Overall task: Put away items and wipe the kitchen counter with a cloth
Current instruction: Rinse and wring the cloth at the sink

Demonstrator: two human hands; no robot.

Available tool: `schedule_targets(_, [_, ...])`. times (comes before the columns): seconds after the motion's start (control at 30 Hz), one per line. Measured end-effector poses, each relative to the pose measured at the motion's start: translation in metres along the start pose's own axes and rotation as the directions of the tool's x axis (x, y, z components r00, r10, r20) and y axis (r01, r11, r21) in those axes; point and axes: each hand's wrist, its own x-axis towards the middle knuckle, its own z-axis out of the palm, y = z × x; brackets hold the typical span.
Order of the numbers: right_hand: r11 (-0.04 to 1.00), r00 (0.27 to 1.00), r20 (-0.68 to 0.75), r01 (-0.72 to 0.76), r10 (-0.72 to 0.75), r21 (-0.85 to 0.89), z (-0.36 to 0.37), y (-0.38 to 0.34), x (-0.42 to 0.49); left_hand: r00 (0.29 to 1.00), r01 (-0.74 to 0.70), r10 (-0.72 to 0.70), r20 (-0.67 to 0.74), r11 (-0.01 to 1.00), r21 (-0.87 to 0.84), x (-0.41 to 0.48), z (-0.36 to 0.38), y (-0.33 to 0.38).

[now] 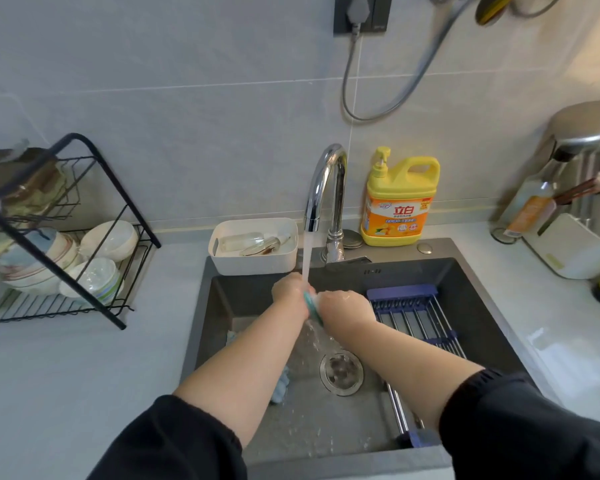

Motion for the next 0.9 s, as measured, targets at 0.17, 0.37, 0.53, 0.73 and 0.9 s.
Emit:
schedule_targets(0.17, [0.943, 0.988, 0.064, -0.152, 0.140, 0.296, 0.001, 0.005, 0.008, 0.990, 0.085, -0.084, 0.114, 0.996, 0.002, -0.002, -0.007, 0.003])
schedule_targets(0.37, [0.515, 0.972, 0.159, -0.225, 0.170, 0.827, 0.004, 0.043, -0.001, 0.980, 0.121, -0.094, 0.178, 0.982, -0.146, 0.000, -0.029, 0.008])
schedule_targets(0.53, [-0.503, 0.843, 0.537, -0.455, 0.022, 0.734, 0.009, 0.034, -0.010, 0.985, 0.077, -0.017, 0.169, 0.933, -0.351, 0.005, -0.034, 0.008])
schedule_targets(0.73, [-0.548, 0.834, 0.552, -0.472, -0.022, 0.691, 0.014, 0.016, -0.001, 0.991, 0.099, -0.059, 0.117, 0.920, -0.379, 0.005, -0.024, 0.015])
schedule_targets(0.9, [-0.506, 0.839, 0.542, -0.444, 0.055, 0.739, 0.014, 0.038, 0.005, 1.000, -0.007, 0.009, 0.004, 0.891, -0.454, 0.010, -0.037, 0.021])
